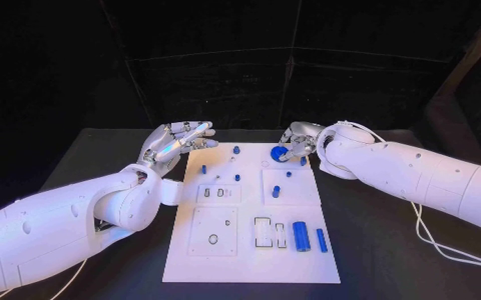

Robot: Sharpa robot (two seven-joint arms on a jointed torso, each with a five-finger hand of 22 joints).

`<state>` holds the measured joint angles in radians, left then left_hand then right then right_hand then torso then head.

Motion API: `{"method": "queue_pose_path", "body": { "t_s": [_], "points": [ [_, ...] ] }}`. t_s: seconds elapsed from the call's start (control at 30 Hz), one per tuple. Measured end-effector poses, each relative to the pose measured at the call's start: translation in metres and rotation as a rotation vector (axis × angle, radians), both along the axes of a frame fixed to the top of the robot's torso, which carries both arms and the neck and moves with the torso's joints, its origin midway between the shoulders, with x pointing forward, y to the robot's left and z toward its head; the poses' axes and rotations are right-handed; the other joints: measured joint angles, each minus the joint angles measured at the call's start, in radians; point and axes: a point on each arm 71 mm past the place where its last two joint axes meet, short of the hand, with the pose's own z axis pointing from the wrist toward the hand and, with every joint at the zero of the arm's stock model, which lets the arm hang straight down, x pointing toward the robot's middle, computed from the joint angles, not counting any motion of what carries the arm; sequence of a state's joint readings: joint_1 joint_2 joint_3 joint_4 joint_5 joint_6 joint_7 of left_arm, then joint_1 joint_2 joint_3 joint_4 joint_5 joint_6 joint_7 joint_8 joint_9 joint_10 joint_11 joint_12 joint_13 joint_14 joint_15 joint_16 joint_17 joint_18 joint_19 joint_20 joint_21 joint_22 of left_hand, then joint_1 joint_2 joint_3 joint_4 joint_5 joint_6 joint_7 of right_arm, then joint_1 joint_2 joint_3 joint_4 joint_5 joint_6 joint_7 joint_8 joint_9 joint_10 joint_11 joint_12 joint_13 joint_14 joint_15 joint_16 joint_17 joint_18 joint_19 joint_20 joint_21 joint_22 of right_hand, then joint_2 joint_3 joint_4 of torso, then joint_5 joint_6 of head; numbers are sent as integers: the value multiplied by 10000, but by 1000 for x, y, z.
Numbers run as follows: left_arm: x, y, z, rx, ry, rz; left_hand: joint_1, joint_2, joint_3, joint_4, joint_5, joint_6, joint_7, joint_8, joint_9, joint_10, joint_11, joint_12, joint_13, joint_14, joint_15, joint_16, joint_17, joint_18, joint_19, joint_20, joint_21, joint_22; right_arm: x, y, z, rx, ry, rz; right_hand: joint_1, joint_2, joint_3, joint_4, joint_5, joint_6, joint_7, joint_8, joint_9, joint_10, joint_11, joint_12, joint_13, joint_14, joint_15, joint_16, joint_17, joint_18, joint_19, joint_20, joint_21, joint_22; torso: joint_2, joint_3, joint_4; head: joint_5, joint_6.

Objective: Assemble the parts on the task board

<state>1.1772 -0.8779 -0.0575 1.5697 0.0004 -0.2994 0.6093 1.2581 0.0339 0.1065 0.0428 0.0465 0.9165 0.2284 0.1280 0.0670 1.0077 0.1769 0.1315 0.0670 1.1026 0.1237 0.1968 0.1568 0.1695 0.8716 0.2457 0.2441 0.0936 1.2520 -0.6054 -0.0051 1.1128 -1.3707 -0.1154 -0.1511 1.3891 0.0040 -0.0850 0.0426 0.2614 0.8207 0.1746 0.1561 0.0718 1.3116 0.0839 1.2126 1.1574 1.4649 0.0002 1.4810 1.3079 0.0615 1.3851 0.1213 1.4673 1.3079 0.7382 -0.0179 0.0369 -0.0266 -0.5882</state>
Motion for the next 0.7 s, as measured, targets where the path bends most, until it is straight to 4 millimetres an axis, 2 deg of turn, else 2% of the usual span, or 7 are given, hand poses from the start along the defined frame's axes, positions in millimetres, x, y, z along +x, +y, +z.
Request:
{"method": "queue_pose_path", "body": {
  "t_s": [0.23, 0.33, 0.43, 0.57, 0.7],
  "points": [
    [0, 0, 0, 2, 1, 4, 0, 0, 0, 0, 0, 0, 0, 0, 0, 0, 0, 0, 0, 0, 0, 0, -1, 0, 0, 0, 0, -8, 1, 2, -1, -77, -67, 41, 71, 30, 54, -54, -84, 36, -37, 55, 1, 88, -17, 178, 212, 0, 0, 42, -1, 1, 59, -14, 0, -1, 0, 0, 1, 12, -26],
    [0, 0, 0, 3, 1, 5, 0, 0, 0, 0, 0, 0, 0, 0, 0, 0, 0, 0, 0, 0, 0, 0, -1, 0, 0, 0, 0, -8, 1, 2, -1, -101, -96, 43, 167, 126, 117, -116, -118, 122, -30, 62, 0, 205, -21, 327, 349, 0, 0, 84, -1, 2, 71, -2, 41, -1, 0, 1, 1, 12, -28],
    [0, 0, 0, 3, 2, 6, 0, 0, 0, 0, 0, 0, 0, 0, 0, 0, 0, 0, 0, 0, 0, 0, -1, 0, 0, 0, 0, -8, 1, 2, -1, -132, -140, 48, 314, 273, 246, -246, -344, 320, -72, 184, 3, 367, -34, 576, 638, 0, 0, 84, -1, 2, 124, -55, 81, -1, 0, 4, 1, 12, -35],
    [1, 0, 0, 5, 5, 6, 0, 0, 0, 0, 0, 0, 0, 0, 0, 0, 0, 0, 0, 0, 0, 0, -2, 0, 0, 0, 0, -7, 1, 4, 0, -159, -297, 70, 576, 534, 732, -554, -847, 940, -160, 454, 13, 611, -33, 992, 1223, 1, 1, 156, -2, 2, 297, -113, 190, -2, 0, 4, 1, 12, -55],
    [1, 1, 0, 8, 6, 12, 0, 0, 0, 0, 0, 0, 0, 0, 0, 0, 0, 0, 0, 0, 0, 0, -2, 1, 0, 0, 0, -7, 0, 4, 1, -185, -499, 92, 745, 597, 1186, -817, -930, 1056, -182, 500, 7, 663, 19, 1401, 1563, 34, -44, 197, -2, 2, 452, -198, 266, -2, 0, 5, 0, 12, -58]
  ]
}}
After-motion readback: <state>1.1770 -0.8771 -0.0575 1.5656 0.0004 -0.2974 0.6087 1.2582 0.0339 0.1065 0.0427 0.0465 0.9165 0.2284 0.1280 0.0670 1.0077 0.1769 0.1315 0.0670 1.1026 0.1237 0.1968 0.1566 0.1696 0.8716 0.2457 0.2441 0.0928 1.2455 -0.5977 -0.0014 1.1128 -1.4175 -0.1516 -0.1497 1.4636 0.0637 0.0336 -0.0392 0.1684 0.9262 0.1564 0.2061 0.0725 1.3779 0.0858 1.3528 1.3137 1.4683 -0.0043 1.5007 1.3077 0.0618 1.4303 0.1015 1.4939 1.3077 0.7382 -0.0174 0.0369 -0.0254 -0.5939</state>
